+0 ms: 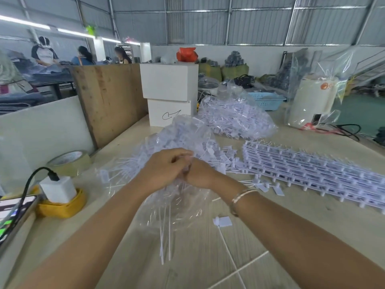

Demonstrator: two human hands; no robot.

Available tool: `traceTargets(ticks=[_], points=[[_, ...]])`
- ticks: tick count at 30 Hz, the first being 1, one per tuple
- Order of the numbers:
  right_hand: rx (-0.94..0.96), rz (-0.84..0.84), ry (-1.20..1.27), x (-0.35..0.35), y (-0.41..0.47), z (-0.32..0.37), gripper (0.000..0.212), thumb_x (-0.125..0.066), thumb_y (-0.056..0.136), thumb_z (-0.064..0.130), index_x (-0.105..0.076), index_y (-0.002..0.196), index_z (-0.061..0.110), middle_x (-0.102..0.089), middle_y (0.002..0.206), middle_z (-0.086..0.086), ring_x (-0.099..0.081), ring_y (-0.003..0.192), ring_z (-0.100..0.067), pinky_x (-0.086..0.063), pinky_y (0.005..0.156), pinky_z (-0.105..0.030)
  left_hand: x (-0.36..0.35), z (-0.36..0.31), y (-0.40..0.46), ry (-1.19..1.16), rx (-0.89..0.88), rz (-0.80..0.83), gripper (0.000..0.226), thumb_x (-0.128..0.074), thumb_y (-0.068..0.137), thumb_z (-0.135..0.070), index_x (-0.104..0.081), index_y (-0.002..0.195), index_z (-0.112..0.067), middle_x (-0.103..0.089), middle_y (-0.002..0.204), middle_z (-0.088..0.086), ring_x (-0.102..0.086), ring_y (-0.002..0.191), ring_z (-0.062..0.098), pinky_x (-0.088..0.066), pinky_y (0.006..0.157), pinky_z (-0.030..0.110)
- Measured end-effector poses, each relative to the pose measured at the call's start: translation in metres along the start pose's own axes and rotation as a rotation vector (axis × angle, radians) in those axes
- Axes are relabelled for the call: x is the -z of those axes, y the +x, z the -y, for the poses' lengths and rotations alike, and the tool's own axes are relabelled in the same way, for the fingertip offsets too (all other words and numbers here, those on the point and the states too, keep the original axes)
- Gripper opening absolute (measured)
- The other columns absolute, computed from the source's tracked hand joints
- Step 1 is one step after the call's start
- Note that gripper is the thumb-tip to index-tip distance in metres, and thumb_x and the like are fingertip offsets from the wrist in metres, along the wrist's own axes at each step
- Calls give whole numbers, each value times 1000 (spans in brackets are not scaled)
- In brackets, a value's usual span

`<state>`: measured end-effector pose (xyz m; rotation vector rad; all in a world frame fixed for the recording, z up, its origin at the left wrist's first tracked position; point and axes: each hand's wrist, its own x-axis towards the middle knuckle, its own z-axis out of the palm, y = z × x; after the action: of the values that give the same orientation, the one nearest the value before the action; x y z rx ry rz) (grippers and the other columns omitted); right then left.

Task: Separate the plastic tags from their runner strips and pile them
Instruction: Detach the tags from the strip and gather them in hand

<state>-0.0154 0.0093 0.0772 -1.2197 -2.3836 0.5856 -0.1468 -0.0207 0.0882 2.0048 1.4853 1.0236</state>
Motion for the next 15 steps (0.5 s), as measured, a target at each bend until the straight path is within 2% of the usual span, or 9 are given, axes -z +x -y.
traceTargets(ticks=[1, 3, 4, 5, 7, 8, 10, 13, 15], points=[[-32, 53, -50, 4, -6, -7, 30, -51, 94, 17, -58, 120, 4, -52, 98, -3, -45, 91, -13, -38, 69, -20, -2, 4, 0, 32, 18, 20, 25, -51, 94, -31, -64, 115, -34, -66, 114, -10, -60, 99, 3, -44, 87, 15], [-125, 94, -21, 15, -20, -19, 24, -49, 94, 17, -65, 108, 6, -60, 93, -7, -50, 83, -13, -39, 69, -21, -8, 13, -2, 109, 59, 101, 32, -52, 92, -41, -58, 123, -35, -64, 115, -5, -59, 94, 5, -43, 78, 10], [-154, 79, 16, 23, -31, -23, 22, -49, 92, 14, -69, 100, 10, -63, 89, -4, -53, 78, -10, -41, 66, -17, -12, 16, -4, 175, 78, 163, 44, -53, 88, -51, -52, 130, -36, -61, 119, -4, -57, 97, 6, -44, 82, 14], [-171, 25, 84, 29, -40, -27, 23, -50, 90, 9, -72, 91, 13, -66, 84, 0, -56, 72, -8, -43, 63, -13, -18, 19, -6, 272, 98, 232, 59, -53, 83, -62, -44, 136, -38, -55, 127, -3, -54, 107, 10, -44, 92, 24], [-244, -75, 172, 41, -51, -41, 34, -46, 87, -1, -71, 71, 18, -66, 76, 6, -58, 61, -3, -47, 55, -11, -31, 23, -10, 574, 109, 352, 85, -51, 72, -77, -26, 144, -40, -34, 146, 0, -35, 132, 22, -30, 108, 44], [-275, -78, 160, 47, -58, -46, 38, -45, 86, -2, -68, 66, 20, -65, 73, 5, -56, 55, 0, -47, 51, -12, -36, 24, -11, 721, 85, 381, 91, -49, 69, -80, -21, 145, -39, -27, 148, 1, -26, 137, 25, -25, 109, 48], [-299, 69, 51, 55, -72, -52, 33, -46, 88, 3, -65, 68, 21, -64, 76, 4, -54, 53, 2, -46, 51, -14, -43, 27, -10, 884, 38, 363, 85, -46, 73, -75, -19, 145, -37, -25, 145, 2, -22, 136, 27, -24, 105, 49], [-190, 345, -105, 49, -95, -56, 11, -56, 90, 22, -65, 96, 22, -61, 95, 8, -56, 81, -4, -45, 73, -21, -41, 33, -3, 968, 11, 291, 62, -39, 87, -57, -24, 142, -35, -30, 142, 3, -28, 132, 26, -29, 102, 46], [-94, 389, -83, 35, -107, -55, 24, -63, 85, 35, -59, 108, 30, -56, 103, 12, -52, 86, 4, -42, 77, -19, -40, 37, -3, 994, 9, 286, 57, -38, 88, -49, -26, 141, -34, -31, 139, 4, -30, 130, 27, -31, 99, 45]])
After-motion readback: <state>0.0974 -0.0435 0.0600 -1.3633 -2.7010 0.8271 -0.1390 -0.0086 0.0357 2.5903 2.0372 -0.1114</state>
